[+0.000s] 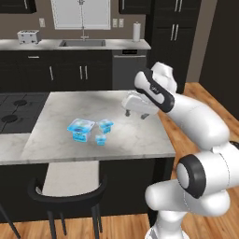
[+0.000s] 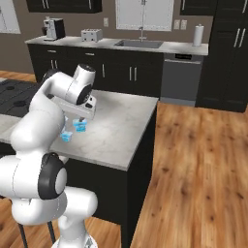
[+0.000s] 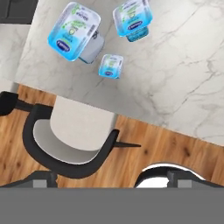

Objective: Stack the yogurt containers by placing the smaller containers on top of the larger containers.

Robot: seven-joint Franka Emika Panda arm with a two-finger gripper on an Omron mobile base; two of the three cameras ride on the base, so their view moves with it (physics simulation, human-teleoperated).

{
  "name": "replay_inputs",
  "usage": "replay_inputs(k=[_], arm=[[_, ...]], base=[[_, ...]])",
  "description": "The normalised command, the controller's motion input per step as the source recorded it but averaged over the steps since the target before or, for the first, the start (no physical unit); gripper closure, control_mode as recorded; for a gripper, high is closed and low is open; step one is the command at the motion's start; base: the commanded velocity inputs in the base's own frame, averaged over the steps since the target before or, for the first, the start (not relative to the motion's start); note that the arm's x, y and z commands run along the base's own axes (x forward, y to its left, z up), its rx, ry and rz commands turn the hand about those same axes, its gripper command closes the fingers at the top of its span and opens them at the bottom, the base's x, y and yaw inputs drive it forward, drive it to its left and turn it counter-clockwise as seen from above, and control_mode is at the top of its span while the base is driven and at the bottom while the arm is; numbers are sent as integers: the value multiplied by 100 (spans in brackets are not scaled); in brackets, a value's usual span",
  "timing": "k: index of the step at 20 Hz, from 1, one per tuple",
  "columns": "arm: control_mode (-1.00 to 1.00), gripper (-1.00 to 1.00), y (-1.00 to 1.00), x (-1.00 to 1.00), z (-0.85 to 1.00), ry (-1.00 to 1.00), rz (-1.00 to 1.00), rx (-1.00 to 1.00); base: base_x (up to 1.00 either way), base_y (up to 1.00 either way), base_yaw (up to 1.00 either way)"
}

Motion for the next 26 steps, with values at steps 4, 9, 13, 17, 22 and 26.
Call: replay_inputs(k=[4, 9, 13, 17, 22, 26], arm=[[-100, -100, 12, 11, -4, 1, 0, 0], [-100, -100, 18, 12, 0, 1, 0, 2], [-100, -100, 5, 5, -4, 3, 0, 5], [-100, -100, 1, 1, -7, 3, 0, 7], [-100, -100, 0, 0, -11, 1, 0, 4], [-100, -100, 0, 0, -19, 0, -2, 0]], base=[[0, 0, 0], [0, 0, 0], [0, 0, 0], [0, 0, 0], [0, 0, 0], [0, 0, 0]])
